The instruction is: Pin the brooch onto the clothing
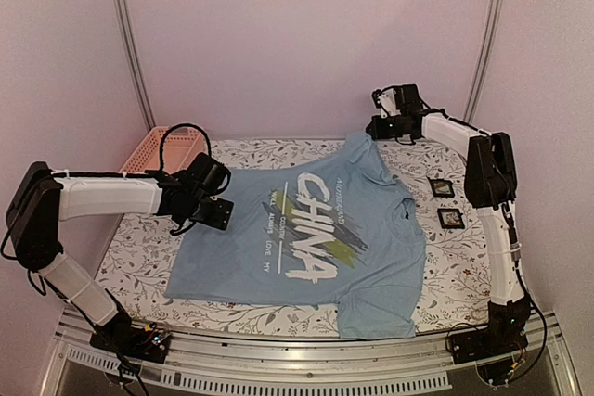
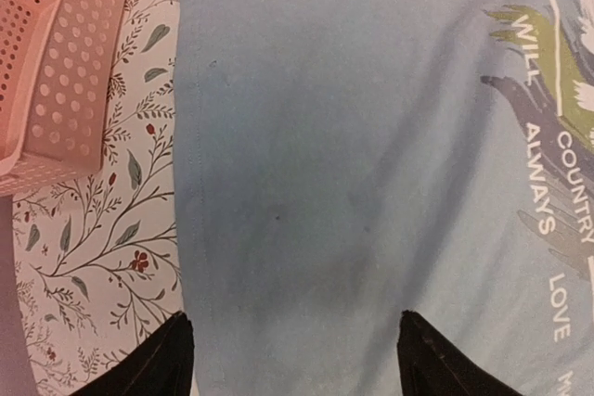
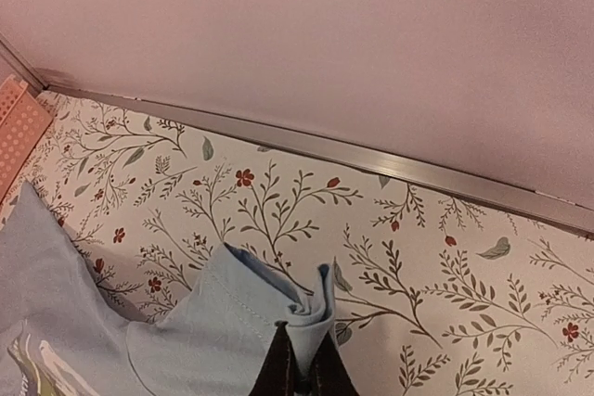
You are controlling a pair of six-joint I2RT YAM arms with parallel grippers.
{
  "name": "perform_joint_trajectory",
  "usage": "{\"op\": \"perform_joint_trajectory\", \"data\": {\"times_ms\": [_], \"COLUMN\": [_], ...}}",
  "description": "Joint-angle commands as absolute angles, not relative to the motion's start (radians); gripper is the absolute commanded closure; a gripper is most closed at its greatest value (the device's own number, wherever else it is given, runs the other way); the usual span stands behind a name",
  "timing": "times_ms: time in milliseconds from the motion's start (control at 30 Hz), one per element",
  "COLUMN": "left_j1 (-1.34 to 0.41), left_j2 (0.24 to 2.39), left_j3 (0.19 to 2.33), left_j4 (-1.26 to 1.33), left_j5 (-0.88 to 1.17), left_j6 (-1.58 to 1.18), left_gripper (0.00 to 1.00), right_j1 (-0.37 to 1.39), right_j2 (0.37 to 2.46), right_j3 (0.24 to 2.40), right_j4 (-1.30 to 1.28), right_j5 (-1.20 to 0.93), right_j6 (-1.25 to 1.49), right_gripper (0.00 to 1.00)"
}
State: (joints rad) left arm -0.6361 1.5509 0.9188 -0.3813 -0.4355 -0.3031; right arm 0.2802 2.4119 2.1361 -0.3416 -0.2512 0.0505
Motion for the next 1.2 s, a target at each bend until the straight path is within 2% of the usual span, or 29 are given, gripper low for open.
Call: {"op": "perform_joint_trajectory", "data": {"times_ms": [0,200,600,633,800,867,1033,1100,1167], "left_j1": [-0.629,-0.630,-0.630,-0.630,-0.629,-0.628,-0.624,-0.612,-0.588], "left_j2": [1.559,1.574,1.591,1.591,1.580,1.577,1.577,1.586,1.601], "left_j3": [0.911,0.916,0.918,0.916,0.902,0.897,0.888,0.875,0.866], "left_j4": [-0.394,-0.394,-0.387,-0.387,-0.391,-0.392,-0.382,-0.358,-0.336], "left_j5": [-0.457,-0.463,-0.474,-0.474,-0.471,-0.474,-0.471,-0.454,-0.437], "left_j6": [-0.289,-0.280,-0.264,-0.265,-0.270,-0.271,-0.286,-0.300,-0.327], "left_gripper": [0.25,0.25,0.25,0.25,0.25,0.25,0.25,0.24,0.24], "right_j1": [0.235,0.204,0.205,0.205,0.201,0.198,0.188,0.188,0.189], "right_j2": [2.556,2.654,2.743,2.750,2.744,2.725,2.586,2.502,2.394], "right_j3": [2.234,2.277,2.375,2.380,2.381,2.382,2.324,2.222,2.072], "right_j4": [-0.273,-0.160,0.048,0.048,0.026,0.004,-0.146,-0.192,-0.232], "right_j5": [-0.379,-0.413,-0.414,-0.401,-0.366,-0.351,-0.260,-0.231,-0.215], "right_j6": [0.103,0.265,0.400,0.411,0.389,0.360,0.261,0.222,0.207], "right_gripper": [0.93,0.90,0.83,0.79,0.41,0.38,0.42,0.48,0.62]}}
